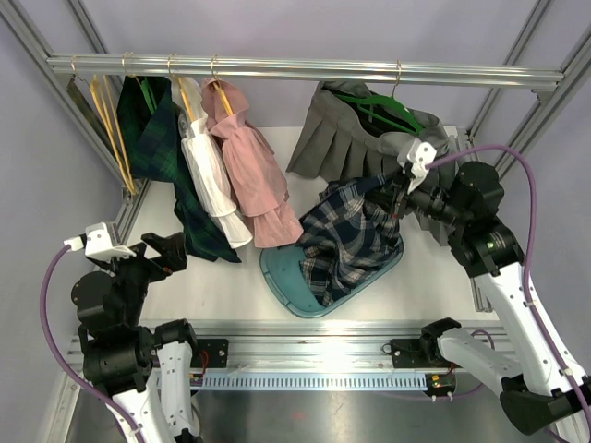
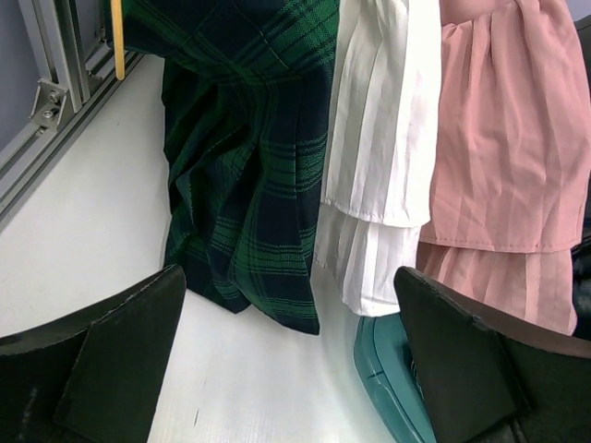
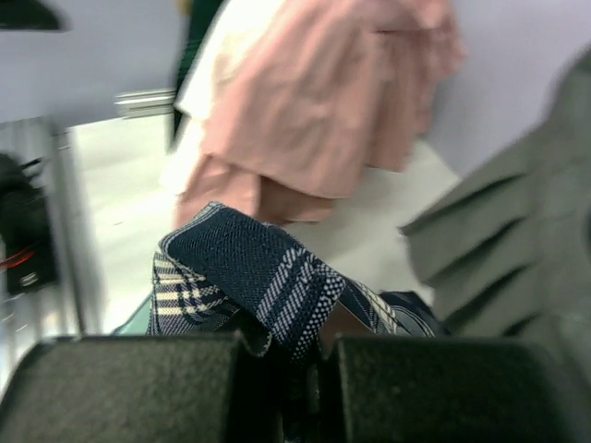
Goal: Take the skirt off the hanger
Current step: Place the skirt into the basket, then grab a hanger with the skirt on it with the left arm
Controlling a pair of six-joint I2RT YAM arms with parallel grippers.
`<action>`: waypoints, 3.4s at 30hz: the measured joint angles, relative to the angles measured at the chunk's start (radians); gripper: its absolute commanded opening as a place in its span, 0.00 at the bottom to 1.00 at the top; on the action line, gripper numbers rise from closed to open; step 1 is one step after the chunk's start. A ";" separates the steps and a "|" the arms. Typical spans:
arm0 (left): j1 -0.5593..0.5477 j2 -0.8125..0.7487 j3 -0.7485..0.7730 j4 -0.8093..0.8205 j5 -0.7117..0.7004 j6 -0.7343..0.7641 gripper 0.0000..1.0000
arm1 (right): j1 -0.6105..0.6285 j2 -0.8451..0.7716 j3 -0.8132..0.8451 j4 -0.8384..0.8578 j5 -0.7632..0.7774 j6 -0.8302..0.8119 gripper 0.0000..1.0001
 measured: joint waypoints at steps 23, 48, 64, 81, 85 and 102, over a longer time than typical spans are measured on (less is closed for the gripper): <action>-0.001 0.018 0.030 -0.011 -0.027 -0.035 0.99 | 0.449 0.056 -0.162 -0.026 0.012 0.042 0.00; -0.001 0.232 0.219 -0.059 0.064 -0.121 0.99 | 0.199 0.565 -0.184 -0.359 0.276 -0.133 0.85; -0.288 0.619 0.594 -0.188 -0.194 -0.182 0.96 | 0.069 0.342 0.060 -0.681 0.133 -0.348 0.99; -0.476 0.897 0.619 -0.108 -0.805 -0.095 0.88 | 0.035 0.182 0.053 -0.711 0.058 -0.338 1.00; -0.404 0.920 0.598 -0.040 -0.731 -0.090 0.81 | 0.032 0.165 0.053 -0.711 0.050 -0.327 1.00; -0.298 0.992 0.465 0.178 -0.476 -0.041 0.54 | 0.024 0.125 0.053 -0.718 0.004 -0.336 0.99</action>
